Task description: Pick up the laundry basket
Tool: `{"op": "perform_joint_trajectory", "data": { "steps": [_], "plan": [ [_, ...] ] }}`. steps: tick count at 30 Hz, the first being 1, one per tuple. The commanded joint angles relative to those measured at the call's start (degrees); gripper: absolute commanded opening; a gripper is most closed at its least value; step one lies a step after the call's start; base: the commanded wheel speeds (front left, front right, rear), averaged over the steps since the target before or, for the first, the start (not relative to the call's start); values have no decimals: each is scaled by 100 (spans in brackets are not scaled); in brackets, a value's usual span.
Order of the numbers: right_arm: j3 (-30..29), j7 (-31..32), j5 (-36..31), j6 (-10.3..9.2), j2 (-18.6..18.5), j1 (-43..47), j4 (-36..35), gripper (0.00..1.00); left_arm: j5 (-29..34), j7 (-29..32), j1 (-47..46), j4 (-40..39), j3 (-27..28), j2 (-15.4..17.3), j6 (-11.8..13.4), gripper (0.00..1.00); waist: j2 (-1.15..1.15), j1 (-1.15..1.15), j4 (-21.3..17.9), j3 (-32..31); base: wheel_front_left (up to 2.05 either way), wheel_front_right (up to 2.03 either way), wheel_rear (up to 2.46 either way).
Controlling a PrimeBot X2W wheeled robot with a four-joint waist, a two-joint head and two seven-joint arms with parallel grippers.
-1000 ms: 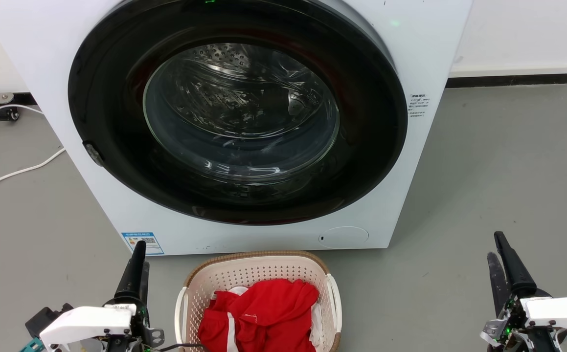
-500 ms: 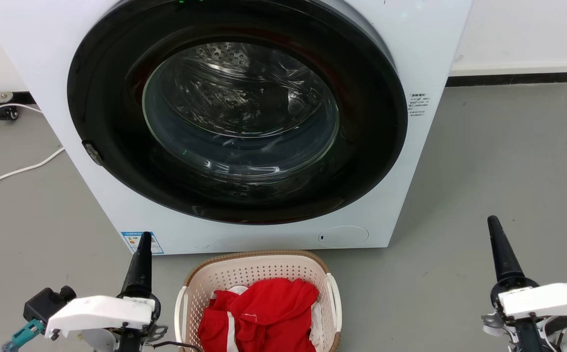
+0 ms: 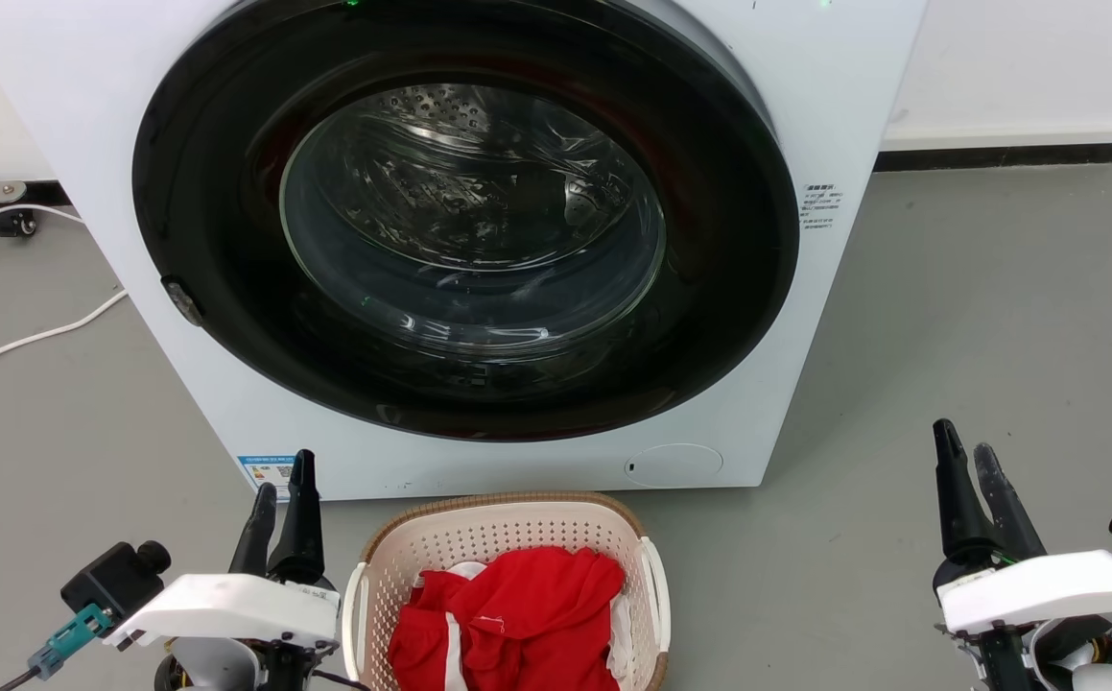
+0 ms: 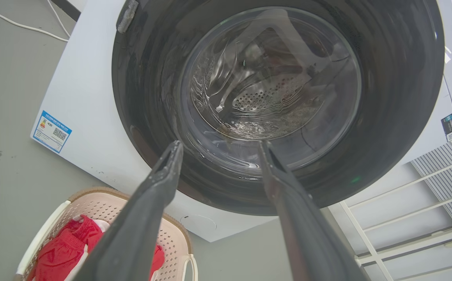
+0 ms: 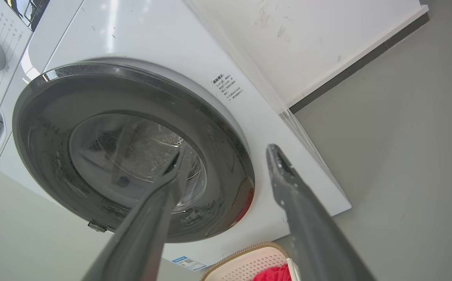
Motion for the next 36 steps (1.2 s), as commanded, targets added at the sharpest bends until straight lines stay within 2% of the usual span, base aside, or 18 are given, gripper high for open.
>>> {"op": "perform_joint_trajectory", "data": {
  "steps": [1, 9, 36],
  "plan": [
    [12, -83, -272, 0, -28, 6, -109, 100, 252, -76, -113, -98, -28, 25, 29, 100, 0, 0, 1, 0, 0, 0, 0],
    [38, -251, -1001, 0, -31, 36, -162, 100, 933, -238, -109, -81, -82, 27, 79, 100, 0, 0, 4, -1, 0, 0, 0],
    [83, -660, -2703, 0, -39, 125, -333, 100, 2637, -657, -61, -7, -190, 32, 223, 100, 0, 0, -14, 0, 0, 0, 0]
  ]
}}
